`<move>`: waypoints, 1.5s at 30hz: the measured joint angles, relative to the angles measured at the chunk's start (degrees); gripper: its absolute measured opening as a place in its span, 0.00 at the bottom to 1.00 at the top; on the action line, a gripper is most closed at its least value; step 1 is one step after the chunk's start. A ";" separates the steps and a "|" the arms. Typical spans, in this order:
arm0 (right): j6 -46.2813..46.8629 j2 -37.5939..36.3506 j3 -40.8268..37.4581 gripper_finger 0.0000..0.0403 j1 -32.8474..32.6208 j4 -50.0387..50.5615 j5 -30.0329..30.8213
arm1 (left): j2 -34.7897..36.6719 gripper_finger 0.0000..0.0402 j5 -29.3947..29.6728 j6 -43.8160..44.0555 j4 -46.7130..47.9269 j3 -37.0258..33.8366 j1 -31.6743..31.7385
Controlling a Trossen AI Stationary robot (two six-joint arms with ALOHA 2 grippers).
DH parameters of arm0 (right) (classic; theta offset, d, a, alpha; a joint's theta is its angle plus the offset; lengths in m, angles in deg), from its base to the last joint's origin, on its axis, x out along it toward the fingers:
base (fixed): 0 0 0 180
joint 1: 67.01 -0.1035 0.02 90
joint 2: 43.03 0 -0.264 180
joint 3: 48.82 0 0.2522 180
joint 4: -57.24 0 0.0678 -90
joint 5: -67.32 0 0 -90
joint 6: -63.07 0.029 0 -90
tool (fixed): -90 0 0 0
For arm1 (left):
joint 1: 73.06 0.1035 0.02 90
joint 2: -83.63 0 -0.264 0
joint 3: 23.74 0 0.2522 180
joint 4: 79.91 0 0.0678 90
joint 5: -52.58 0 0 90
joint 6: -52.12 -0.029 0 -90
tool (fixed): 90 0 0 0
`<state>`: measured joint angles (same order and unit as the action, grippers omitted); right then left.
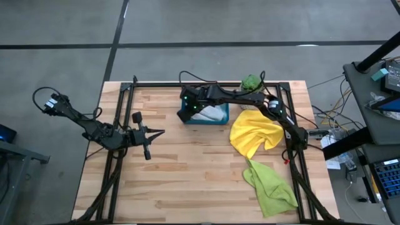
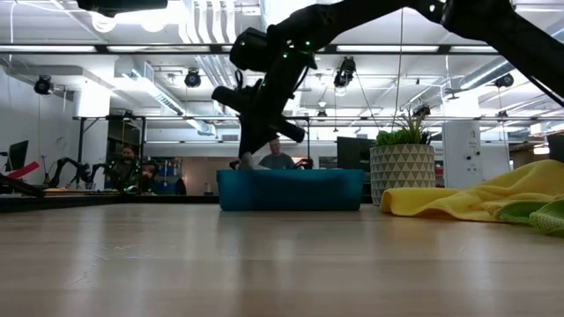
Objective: Fold microfiber towels
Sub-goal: Put the folded grey microfiber cloth into the bin
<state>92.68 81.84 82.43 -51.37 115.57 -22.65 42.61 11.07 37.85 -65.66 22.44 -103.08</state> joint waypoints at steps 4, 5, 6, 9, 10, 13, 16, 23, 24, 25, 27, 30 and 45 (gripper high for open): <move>0.02 1.03 -0.13 0.04 0.00 -0.30 0.00 | -0.02 0.00 0.01 0.01 0.00 0.00 0.02; 0.02 1.08 -0.13 0.06 0.00 -0.41 0.00 | -0.02 0.00 0.01 0.02 0.01 0.00 0.01; 0.02 1.09 -0.13 0.08 0.00 -0.37 0.00 | -0.02 0.00 0.02 0.02 0.02 0.00 0.00; -0.24 1.05 0.10 0.17 0.16 -0.42 0.00 | -0.12 0.00 0.01 0.02 0.02 0.00 0.00; -0.54 1.05 0.18 0.20 0.26 -0.27 0.00 | -0.13 0.00 0.00 0.02 0.02 0.00 -0.01; -1.64 0.92 1.52 0.30 0.83 2.43 -0.01 | -0.13 0.00 0.01 0.02 0.02 0.00 0.02; -4.18 0.57 3.45 0.37 1.51 6.38 1.03 | -0.13 0.00 0.00 0.02 0.02 0.00 0.00; -6.68 0.73 1.32 0.44 1.50 8.23 9.94 | -0.13 0.00 0.01 -0.04 0.02 0.00 0.00; -6.72 0.75 0.83 0.44 1.47 7.86 9.98 | -0.13 0.00 0.00 -0.07 0.02 0.00 0.00; -6.78 0.76 0.21 0.44 1.38 7.62 10.04 | -0.13 0.00 0.00 -0.07 0.02 0.00 0.00; -6.86 0.76 -1.08 0.44 1.33 6.29 10.10 | -0.13 0.00 0.00 -0.09 0.02 0.00 0.00; -7.17 0.84 -2.93 0.43 1.25 3.75 10.10 | -0.13 0.00 0.01 -0.09 0.00 0.00 -0.01; -10.19 0.85 -5.92 0.04 1.14 0.77 10.21 | -0.13 0.00 0.01 -0.15 0.00 0.00 0.01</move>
<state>82.49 82.68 76.51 -50.23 116.35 -12.44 42.48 11.08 37.70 -65.66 22.44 -103.07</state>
